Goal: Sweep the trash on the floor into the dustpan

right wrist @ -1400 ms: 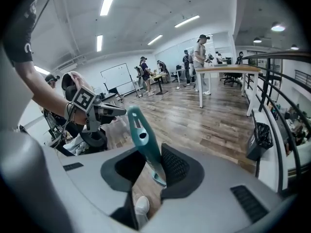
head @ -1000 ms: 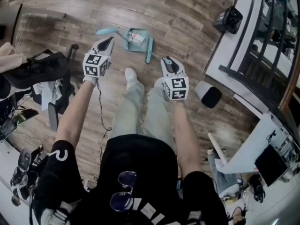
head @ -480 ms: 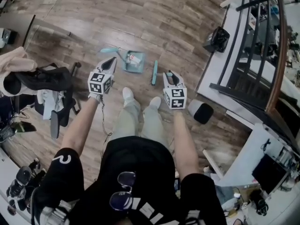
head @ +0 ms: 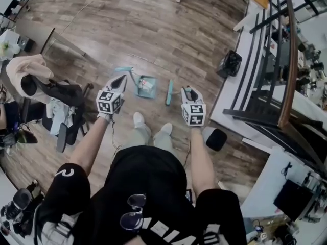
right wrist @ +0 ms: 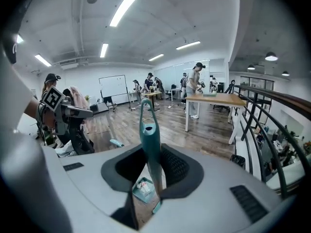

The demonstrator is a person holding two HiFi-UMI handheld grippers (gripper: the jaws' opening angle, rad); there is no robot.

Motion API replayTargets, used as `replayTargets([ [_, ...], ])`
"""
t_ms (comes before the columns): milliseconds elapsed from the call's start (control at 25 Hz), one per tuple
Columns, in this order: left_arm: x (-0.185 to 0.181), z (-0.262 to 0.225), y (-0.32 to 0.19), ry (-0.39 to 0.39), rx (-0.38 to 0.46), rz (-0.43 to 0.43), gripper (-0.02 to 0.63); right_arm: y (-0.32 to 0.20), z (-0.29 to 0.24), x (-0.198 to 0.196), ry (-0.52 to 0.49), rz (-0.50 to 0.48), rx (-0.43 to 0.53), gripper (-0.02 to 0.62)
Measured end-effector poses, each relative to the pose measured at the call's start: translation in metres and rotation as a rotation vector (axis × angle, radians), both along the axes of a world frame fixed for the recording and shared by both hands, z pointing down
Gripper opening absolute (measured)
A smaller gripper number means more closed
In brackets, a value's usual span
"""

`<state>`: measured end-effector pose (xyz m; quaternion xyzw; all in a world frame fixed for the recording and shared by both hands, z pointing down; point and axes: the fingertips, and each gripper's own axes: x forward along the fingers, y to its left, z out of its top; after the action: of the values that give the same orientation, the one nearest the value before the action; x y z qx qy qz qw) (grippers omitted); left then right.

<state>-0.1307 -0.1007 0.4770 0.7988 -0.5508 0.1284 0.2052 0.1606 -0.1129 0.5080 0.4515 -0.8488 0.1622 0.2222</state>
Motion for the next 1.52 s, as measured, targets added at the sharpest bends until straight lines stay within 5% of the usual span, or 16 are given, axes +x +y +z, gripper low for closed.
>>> replayTargets([
  [480,-0.002,-0.063,0.038,0.009,0.053,-0.057,-0.002,-0.007,-0.071,0.028,0.007,-0.012,0.085,0.087],
  [1520,0.013,-0.082,0.074,-0.003,0.105,-0.084,-0.002,0.030,-0.091,0.051,0.023,-0.007,0.123,0.087],
])
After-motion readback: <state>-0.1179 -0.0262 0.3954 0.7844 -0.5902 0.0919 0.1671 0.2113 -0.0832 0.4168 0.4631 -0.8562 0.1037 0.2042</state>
